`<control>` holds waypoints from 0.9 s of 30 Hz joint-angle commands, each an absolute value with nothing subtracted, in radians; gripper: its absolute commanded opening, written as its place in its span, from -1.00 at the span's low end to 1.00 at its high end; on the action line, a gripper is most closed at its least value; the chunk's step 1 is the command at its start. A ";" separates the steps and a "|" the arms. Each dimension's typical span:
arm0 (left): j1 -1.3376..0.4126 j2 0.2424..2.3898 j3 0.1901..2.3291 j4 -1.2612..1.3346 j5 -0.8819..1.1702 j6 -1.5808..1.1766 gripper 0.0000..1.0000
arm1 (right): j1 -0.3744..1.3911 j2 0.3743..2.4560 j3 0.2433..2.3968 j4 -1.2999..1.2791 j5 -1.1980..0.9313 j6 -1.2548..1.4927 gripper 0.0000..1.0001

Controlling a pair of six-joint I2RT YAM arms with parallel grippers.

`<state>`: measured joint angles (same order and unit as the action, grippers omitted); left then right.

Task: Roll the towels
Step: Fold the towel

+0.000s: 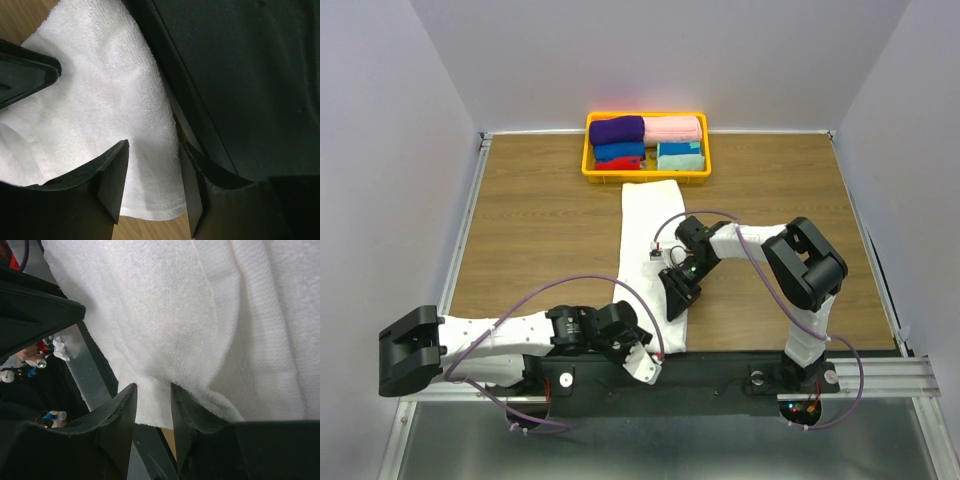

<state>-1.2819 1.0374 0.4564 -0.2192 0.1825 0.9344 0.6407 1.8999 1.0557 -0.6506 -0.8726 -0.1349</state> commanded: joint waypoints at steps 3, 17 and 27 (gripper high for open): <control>-1.287 1.072 0.440 -0.150 0.186 0.922 -0.01 | 0.635 1.940 1.074 -0.681 -0.815 -0.170 -0.22; -1.270 1.028 0.577 -0.305 0.308 0.832 -1.00 | 0.582 1.840 1.118 -0.719 -0.867 -0.196 -0.22; -1.027 1.149 0.730 -0.376 0.526 0.825 -1.00 | 0.528 1.790 1.241 -0.750 -0.838 -0.189 -0.20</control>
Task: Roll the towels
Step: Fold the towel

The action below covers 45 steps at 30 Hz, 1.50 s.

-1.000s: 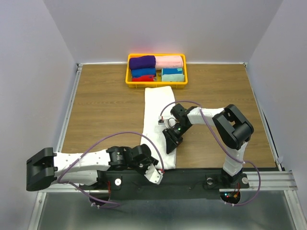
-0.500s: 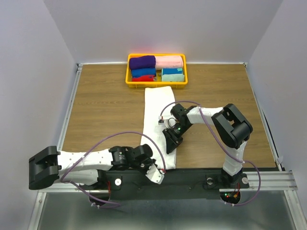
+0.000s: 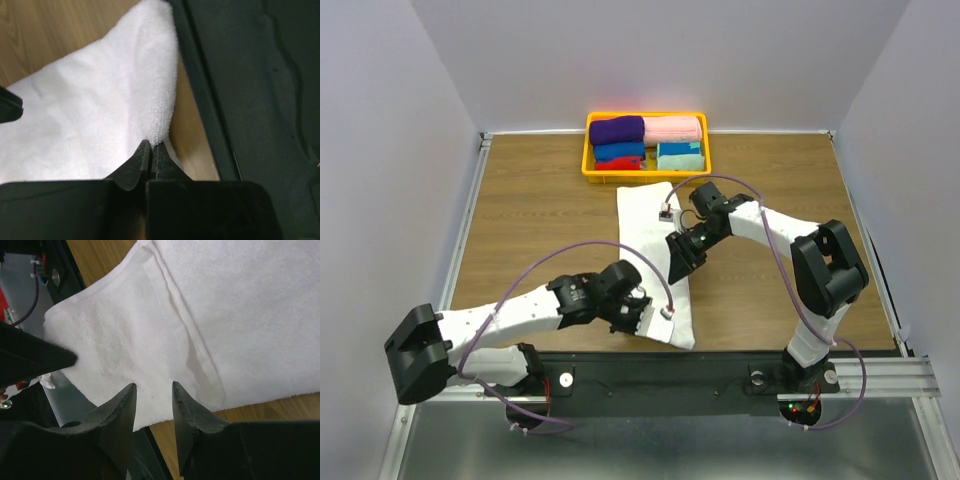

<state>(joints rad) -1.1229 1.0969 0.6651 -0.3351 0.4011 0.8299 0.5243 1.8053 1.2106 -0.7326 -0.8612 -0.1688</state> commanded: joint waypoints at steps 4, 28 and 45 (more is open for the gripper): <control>-0.913 1.232 0.821 -0.416 0.589 0.845 -1.00 | 0.528 1.859 1.246 -0.762 -0.810 -0.212 -0.20; -0.631 1.566 0.977 -0.359 0.735 0.836 -1.00 | 0.408 1.737 1.380 -0.802 -0.712 -0.227 -0.04; -0.486 1.824 1.109 -0.385 0.851 0.752 -0.80 | 0.460 1.661 1.197 -0.732 -1.094 -0.164 -0.14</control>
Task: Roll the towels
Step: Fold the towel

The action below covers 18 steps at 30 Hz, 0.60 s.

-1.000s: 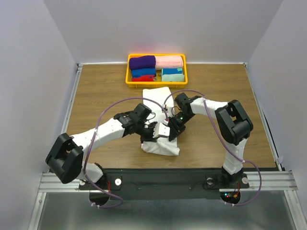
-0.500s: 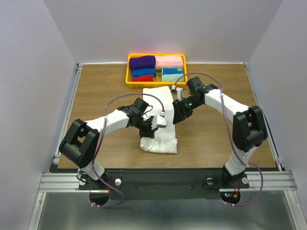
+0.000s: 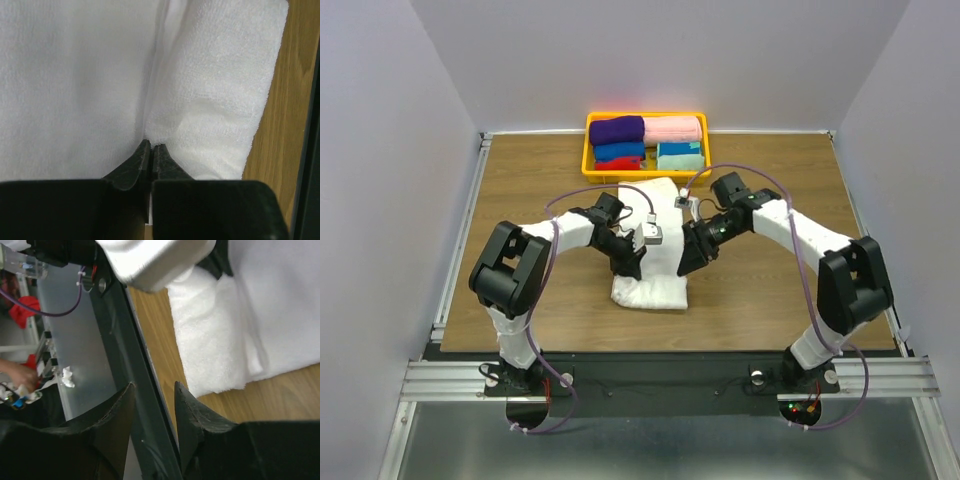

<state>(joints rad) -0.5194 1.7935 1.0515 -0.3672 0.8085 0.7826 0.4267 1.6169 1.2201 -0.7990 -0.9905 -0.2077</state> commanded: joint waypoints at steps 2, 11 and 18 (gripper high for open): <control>-0.479 1.836 1.120 -0.394 0.862 0.752 -0.78 | 0.475 1.710 1.184 -0.700 -1.094 -0.138 -0.15; -0.445 1.829 1.143 -0.446 0.887 0.750 -0.37 | 0.500 1.862 1.129 -0.509 -0.953 0.058 -0.18; -0.287 1.686 1.187 -0.544 0.858 0.787 -0.03 | 0.500 1.968 1.143 -0.514 -0.919 0.077 -0.19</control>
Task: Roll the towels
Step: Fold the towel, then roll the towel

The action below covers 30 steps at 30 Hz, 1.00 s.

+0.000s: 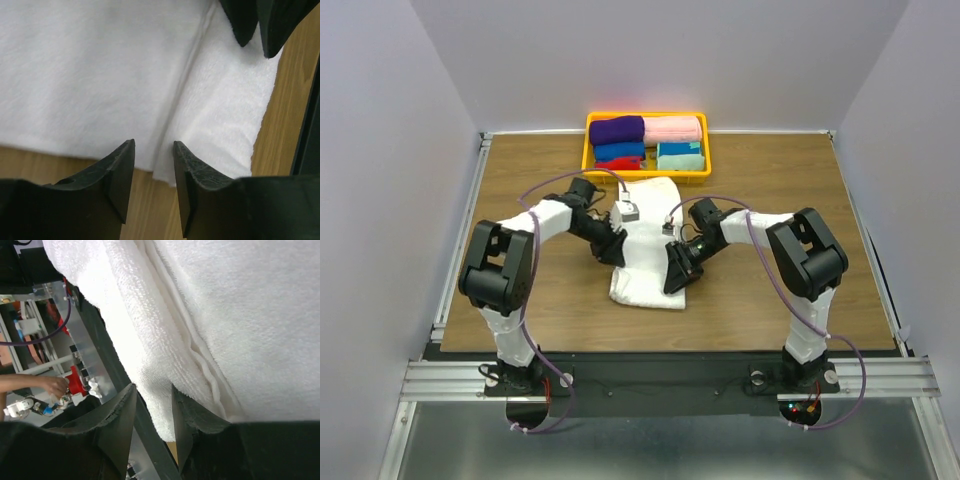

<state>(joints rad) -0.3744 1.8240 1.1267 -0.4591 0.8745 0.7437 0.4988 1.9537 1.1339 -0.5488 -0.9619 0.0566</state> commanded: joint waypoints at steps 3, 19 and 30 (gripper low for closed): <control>-0.278 1.574 1.174 -0.591 0.810 0.848 0.07 | 0.500 1.988 1.152 -0.517 -0.923 0.081 -0.19; -0.860 1.094 0.620 -0.139 0.257 1.025 0.66 | 0.500 2.028 1.172 -0.529 -0.900 0.051 -0.19; -1.035 1.299 0.523 0.142 0.078 1.026 0.67 | 0.500 2.062 1.180 -0.546 -0.907 0.031 -0.19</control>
